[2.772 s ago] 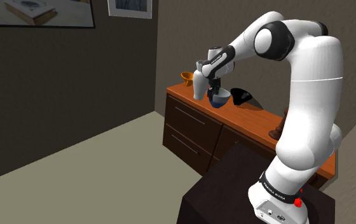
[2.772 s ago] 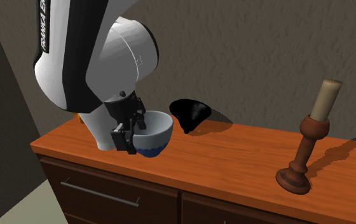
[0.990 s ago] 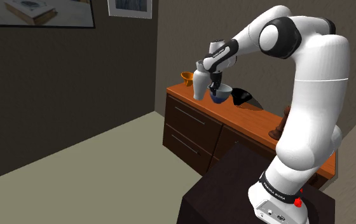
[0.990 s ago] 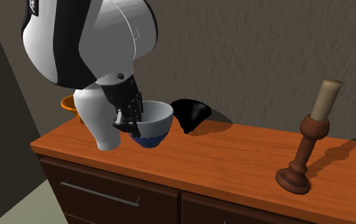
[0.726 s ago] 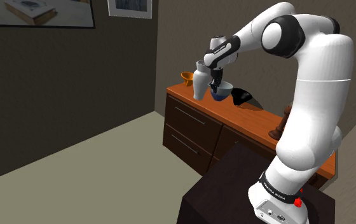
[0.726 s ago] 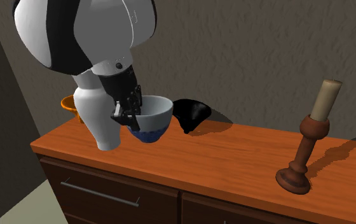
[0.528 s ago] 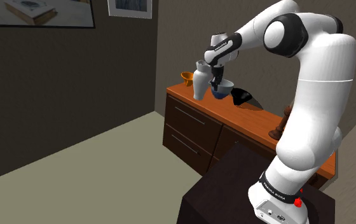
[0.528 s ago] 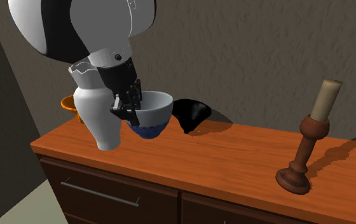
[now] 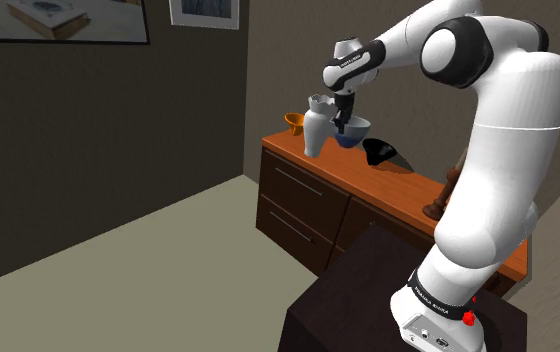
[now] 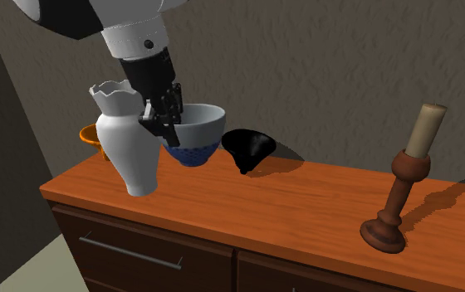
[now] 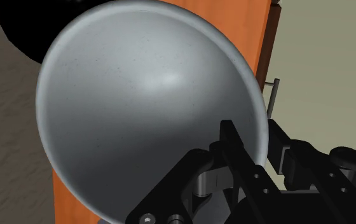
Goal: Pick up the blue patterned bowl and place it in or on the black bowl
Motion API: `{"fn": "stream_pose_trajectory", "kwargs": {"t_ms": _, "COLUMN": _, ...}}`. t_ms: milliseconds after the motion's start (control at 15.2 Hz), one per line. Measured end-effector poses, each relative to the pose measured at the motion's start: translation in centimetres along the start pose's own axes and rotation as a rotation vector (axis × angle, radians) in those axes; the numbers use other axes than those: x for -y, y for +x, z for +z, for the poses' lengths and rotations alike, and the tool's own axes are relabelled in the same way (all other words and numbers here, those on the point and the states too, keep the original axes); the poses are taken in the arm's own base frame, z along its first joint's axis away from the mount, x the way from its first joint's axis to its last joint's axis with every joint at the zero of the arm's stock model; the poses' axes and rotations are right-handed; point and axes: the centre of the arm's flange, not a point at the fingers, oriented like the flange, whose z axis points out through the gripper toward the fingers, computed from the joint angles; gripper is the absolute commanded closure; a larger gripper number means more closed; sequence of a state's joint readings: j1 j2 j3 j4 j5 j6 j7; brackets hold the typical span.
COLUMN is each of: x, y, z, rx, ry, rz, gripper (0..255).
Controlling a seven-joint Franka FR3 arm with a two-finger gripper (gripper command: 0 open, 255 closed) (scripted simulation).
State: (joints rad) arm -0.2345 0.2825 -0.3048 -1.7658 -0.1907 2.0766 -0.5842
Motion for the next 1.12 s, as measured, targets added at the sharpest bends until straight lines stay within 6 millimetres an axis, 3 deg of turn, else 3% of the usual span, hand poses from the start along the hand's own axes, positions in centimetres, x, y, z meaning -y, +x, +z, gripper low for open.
{"fn": "stream_pose_trajectory", "kwargs": {"t_ms": 660, "x": -1.7, "y": -1.0, "z": -4.6, "rx": 0.0, "ry": 0.0, "rz": 0.0, "gripper": 255}}
{"fn": "stream_pose_trajectory", "kwargs": {"t_ms": 1122, "x": -8.9, "y": -5.5, "z": -4.0, "rx": 0.0, "ry": 0.001, "rz": 0.002, "gripper": 255}}
